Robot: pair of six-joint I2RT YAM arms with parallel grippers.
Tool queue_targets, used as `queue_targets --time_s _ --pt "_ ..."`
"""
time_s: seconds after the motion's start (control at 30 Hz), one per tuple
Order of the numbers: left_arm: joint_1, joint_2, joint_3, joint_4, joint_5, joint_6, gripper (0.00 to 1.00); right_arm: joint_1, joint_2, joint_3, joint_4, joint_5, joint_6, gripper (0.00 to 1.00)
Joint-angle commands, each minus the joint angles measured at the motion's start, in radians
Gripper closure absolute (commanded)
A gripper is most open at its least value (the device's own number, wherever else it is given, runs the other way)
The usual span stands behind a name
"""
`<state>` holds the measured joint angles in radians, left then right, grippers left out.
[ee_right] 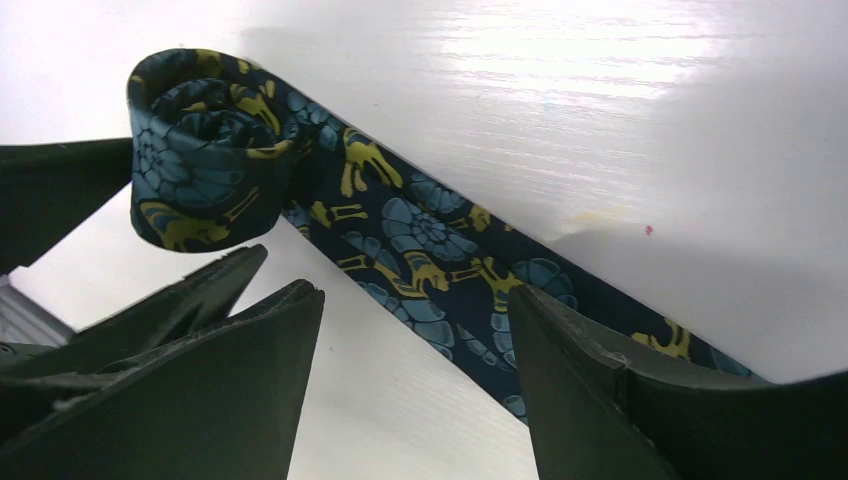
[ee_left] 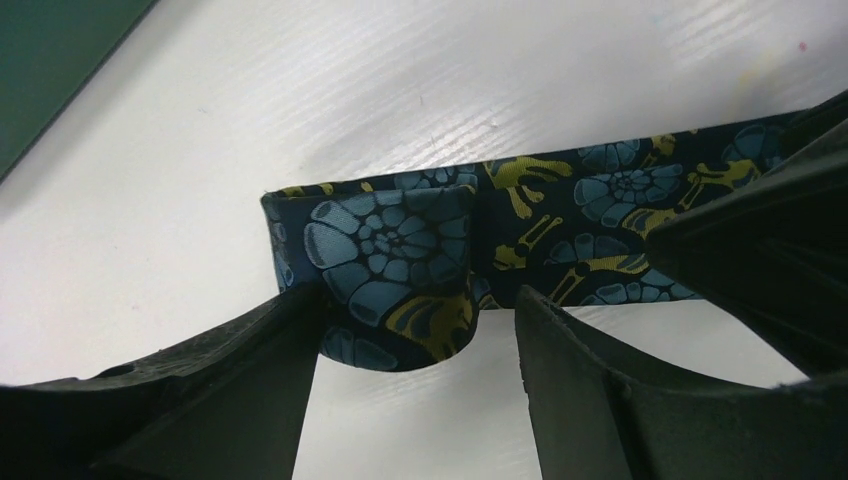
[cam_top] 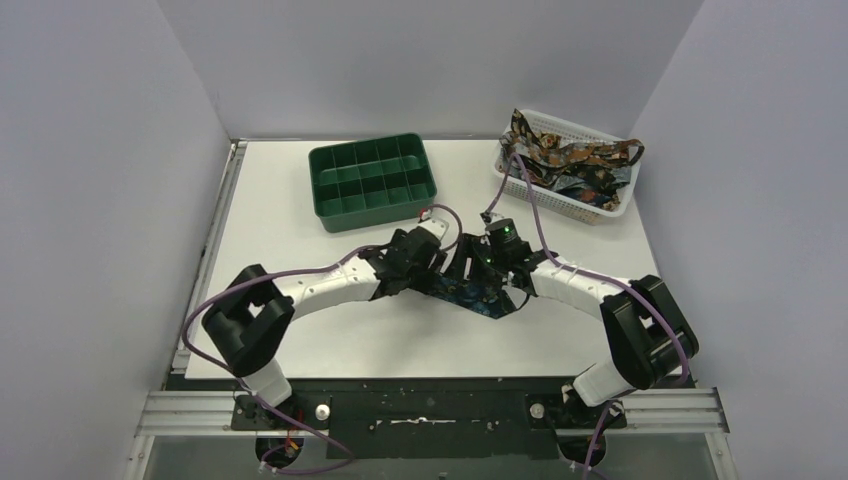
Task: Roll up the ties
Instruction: Roll the tie at the center of the board.
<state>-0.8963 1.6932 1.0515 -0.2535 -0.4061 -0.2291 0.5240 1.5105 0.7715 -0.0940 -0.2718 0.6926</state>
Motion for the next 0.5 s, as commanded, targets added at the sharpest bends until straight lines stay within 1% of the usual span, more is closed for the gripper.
queue_targets --time_s 0.0,0.1,0.3,0.4,0.47 --pt "0.052 -0.119 0.000 0.074 0.085 -0.023 0.32 -0.005 -0.043 0.006 0.118 -0.059 0.050 0.30" --pt "0.090 -0.181 -0.045 0.117 0.138 -0.042 0.30 -0.005 -0.040 -0.001 0.151 -0.069 0.075 0.26" --pt "0.181 -0.281 -0.133 0.173 0.238 -0.092 0.29 -0.003 -0.018 0.014 0.189 -0.096 0.092 0.25" --pt "0.255 -0.329 -0.183 0.208 0.287 -0.139 0.28 0.014 0.011 0.039 0.212 -0.125 0.102 0.23" --pt "0.323 -0.360 -0.217 0.236 0.348 -0.177 0.28 0.044 0.028 0.065 0.221 -0.114 0.113 0.18"
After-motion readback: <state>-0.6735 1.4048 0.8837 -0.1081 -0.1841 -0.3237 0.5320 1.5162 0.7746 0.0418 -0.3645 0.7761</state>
